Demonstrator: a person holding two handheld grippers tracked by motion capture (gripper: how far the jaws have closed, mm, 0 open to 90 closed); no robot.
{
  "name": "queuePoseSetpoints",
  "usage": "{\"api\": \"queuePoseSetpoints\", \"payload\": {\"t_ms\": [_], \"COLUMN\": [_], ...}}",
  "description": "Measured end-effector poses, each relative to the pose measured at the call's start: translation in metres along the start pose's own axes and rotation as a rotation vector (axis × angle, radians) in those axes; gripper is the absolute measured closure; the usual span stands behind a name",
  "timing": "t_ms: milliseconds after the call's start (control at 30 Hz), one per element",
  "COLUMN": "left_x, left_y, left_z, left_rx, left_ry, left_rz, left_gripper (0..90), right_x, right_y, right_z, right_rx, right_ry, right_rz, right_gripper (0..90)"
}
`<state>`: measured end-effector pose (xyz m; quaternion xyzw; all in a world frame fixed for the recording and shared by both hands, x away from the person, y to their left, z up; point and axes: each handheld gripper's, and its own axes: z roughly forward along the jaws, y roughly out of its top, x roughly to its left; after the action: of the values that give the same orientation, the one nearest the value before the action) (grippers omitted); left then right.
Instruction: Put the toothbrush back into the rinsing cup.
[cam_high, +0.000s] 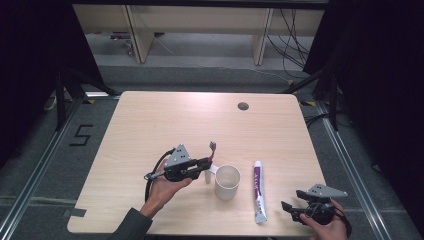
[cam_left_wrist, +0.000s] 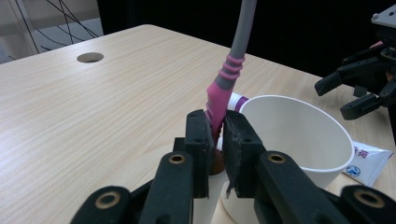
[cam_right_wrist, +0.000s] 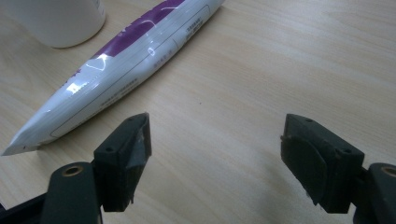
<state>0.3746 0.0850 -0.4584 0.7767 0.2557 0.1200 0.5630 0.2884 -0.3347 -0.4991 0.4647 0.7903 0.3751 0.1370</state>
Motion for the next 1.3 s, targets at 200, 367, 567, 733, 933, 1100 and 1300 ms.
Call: {"api": "queuePoseSetpoints", "payload": {"t_ms": [200, 367, 567, 733, 933, 1100, 1300], "left_x": [-0.001, -0.001, -0.002, -0.004, -0.006, -0.009, -0.013], "left_y": [-0.001, 0.0, 0.003, 0.007, 0.007, 0.003, -0.006], "left_z": [-0.001, -0.003, -0.008, -0.017, -0.028, -0.04, -0.049], "left_rx": [0.019, 0.015, 0.019, 0.019, 0.021, 0.059, 0.105], "left_ry": [0.007, 0.007, 0.019, 0.043, 0.062, 0.074, 0.074], "left_rz": [0.011, -0.001, -0.013, -0.033, -0.056, -0.066, -0.077], "left_gripper": [77.9, 67.3, 42.5, 33.1, 28.8, 26.4, 23.8], "right_x": [-0.002, -0.002, -0.001, 0.0, -0.002, -0.002, -0.003], "right_y": [0.0, 0.0, 0.0, 0.0, 0.0, 0.0, 0.0], "right_z": [0.0, 0.0, 0.001, 0.001, 0.0, 0.0, -0.001], "right_rx": [-0.013, -0.007, -0.008, -0.007, -0.006, -0.005, -0.01], "right_ry": [-0.002, -0.003, -0.004, -0.002, -0.003, -0.006, -0.011], "right_rz": [-0.03, -0.03, -0.007, -0.003, -0.026, -0.028, -0.033], "right_gripper": [25.5, 25.5, 25.6, 25.6, 25.5, 25.6, 25.5]}}
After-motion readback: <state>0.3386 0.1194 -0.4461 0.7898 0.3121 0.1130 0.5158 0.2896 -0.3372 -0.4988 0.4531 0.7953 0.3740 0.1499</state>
